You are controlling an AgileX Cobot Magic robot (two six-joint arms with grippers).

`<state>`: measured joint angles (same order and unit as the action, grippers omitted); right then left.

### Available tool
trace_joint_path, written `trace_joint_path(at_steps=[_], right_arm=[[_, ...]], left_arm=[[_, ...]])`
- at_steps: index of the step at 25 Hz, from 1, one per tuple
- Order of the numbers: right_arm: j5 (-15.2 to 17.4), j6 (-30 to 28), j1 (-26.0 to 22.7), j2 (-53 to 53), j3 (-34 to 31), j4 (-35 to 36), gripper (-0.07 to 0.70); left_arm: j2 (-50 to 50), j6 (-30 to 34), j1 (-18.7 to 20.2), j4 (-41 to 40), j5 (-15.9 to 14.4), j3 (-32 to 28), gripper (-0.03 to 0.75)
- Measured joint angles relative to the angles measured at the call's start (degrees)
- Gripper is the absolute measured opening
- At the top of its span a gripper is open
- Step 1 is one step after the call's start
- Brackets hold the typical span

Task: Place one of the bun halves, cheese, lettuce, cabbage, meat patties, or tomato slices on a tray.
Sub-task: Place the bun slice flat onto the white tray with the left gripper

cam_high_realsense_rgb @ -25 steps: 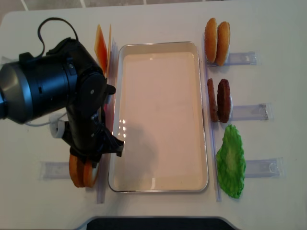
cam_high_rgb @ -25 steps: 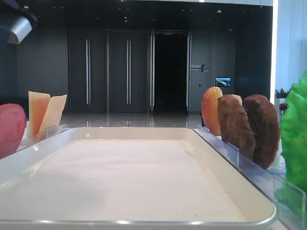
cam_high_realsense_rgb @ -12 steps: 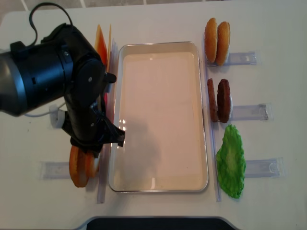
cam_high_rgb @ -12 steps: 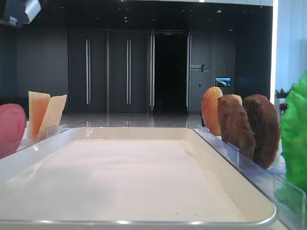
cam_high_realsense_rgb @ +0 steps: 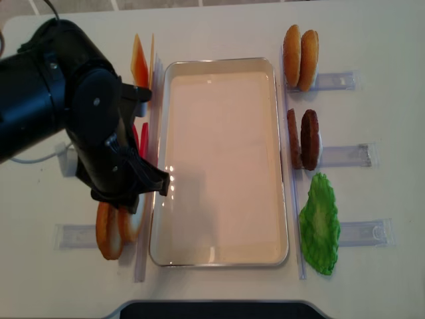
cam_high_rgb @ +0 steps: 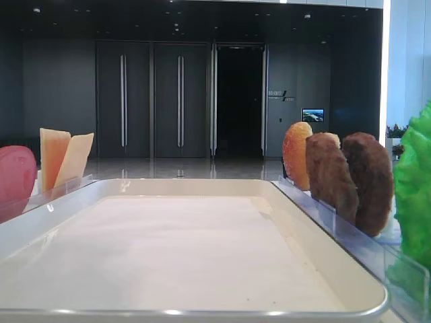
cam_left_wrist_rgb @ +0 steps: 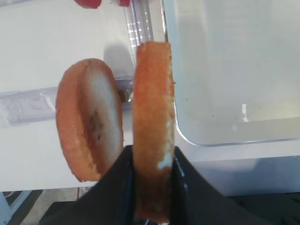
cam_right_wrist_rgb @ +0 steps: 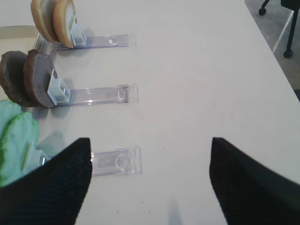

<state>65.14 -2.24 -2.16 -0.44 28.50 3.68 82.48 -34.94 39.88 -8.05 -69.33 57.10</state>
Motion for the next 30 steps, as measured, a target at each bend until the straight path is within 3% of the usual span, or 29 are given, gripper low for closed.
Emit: trace_joint_path(at_steps=[6,8,14,25,30], right_arm=[[0.0,0.0,0.0,0.0,0.0,0.0,0.527],[0.0,0.0,0.0,0.0,0.0,0.0,0.527],[0.0,0.0,0.0,0.0,0.0,0.0,0.527],[0.0,0.0,0.0,0.0,0.0,0.0,0.527],[0.0,0.0,0.0,0.0,0.0,0.0,0.527]], left_arm=[[-4.8,-0.1,0.0,1.8,0.0,0.0,0.139],[-5.2,0.0,0.0,3.4,1.4,0.0,0.139],[-5.7,7.6,-3.4,13.8,12.3,-1.2,0.139],[-5.8,29.2,-11.5,37.5,31.0,-14.2,0.139],[-2.3,39.1,-12.8,47.7,35.9,-15.3,0.138]])
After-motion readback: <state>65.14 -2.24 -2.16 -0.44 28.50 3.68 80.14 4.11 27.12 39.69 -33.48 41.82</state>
